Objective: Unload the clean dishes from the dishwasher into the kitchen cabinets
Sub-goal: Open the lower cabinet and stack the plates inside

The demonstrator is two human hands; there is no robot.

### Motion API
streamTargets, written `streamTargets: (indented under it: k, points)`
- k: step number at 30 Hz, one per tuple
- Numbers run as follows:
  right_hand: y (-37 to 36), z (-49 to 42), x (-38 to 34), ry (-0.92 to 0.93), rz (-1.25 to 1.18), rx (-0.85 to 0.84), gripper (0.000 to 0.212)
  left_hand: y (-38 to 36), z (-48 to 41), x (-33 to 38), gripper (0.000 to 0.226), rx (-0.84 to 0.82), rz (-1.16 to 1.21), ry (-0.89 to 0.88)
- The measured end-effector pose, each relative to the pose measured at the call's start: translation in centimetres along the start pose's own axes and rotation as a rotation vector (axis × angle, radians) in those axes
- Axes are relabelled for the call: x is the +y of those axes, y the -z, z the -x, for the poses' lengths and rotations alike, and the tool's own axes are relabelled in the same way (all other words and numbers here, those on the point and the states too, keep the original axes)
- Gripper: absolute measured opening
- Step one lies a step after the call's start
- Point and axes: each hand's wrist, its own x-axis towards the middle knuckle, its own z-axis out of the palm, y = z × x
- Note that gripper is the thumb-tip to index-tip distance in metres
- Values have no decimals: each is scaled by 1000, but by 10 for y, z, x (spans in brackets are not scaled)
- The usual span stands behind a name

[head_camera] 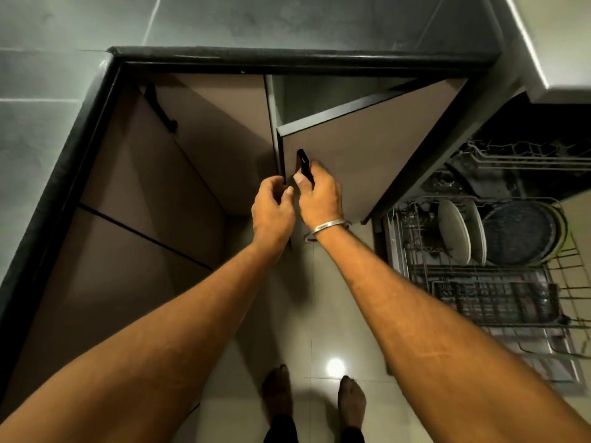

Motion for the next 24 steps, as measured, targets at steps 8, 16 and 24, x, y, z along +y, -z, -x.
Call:
streamTargets:
  k: [8, 16, 24]
  points:
    - [73, 72, 37, 46, 62, 3, 12, -34, 98, -2, 32, 15, 16, 34]
    - [184, 123, 88, 4, 50, 13, 7, -104, 192, 19, 18, -122, 79, 8]
    - [268, 120, 130, -39, 73, 23, 14, -183, 228, 40, 21, -262, 93, 41]
